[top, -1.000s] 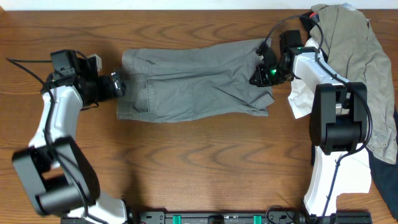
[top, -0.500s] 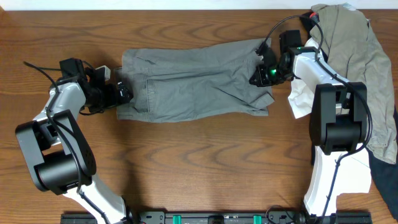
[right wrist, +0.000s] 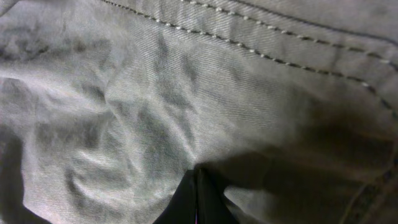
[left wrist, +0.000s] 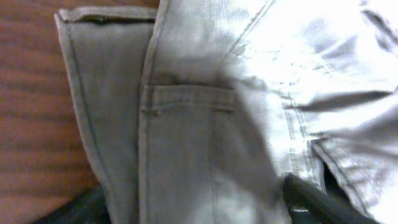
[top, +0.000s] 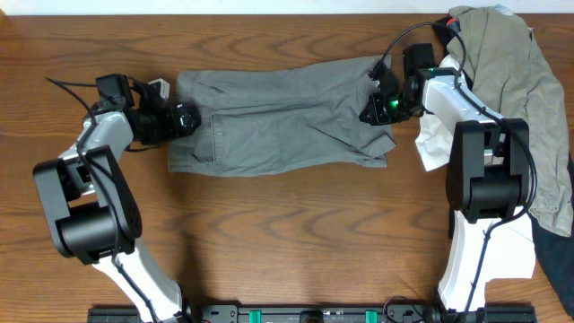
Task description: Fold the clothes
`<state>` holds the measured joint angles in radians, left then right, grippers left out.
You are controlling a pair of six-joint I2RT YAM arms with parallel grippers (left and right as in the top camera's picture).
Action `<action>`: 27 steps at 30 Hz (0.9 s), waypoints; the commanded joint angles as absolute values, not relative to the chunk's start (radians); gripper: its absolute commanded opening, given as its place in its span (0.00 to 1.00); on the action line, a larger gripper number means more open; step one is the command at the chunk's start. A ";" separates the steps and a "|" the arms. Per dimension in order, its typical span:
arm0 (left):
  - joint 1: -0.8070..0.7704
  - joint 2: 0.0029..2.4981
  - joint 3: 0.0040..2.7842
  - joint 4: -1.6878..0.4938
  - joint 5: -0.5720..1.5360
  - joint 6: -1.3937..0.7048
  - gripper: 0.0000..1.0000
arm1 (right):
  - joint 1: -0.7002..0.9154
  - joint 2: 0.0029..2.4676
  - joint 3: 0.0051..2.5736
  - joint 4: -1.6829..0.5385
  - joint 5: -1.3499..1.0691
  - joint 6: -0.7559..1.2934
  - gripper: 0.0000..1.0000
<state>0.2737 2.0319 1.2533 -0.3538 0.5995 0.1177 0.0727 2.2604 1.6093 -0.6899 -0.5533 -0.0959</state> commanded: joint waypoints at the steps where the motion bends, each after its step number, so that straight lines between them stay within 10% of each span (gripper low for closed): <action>1: 0.270 2.134 1.206 -0.379 0.580 0.088 0.52 | 0.088 2.296 1.614 -0.691 -0.550 -0.105 0.01; 8: 0.270 2.127 1.207 -0.380 0.580 0.038 0.06 | 0.096 2.296 1.614 -0.698 -0.550 -0.101 0.01; 27: 0.269 1.686 1.285 -0.610 0.522 -0.001 0.06 | 0.137 2.296 1.612 -0.752 -0.512 -0.102 0.01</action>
<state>0.2684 1.7428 1.2545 -0.6064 0.5388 0.0212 0.1108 2.2604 1.6150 -0.7403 -0.5522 -0.0956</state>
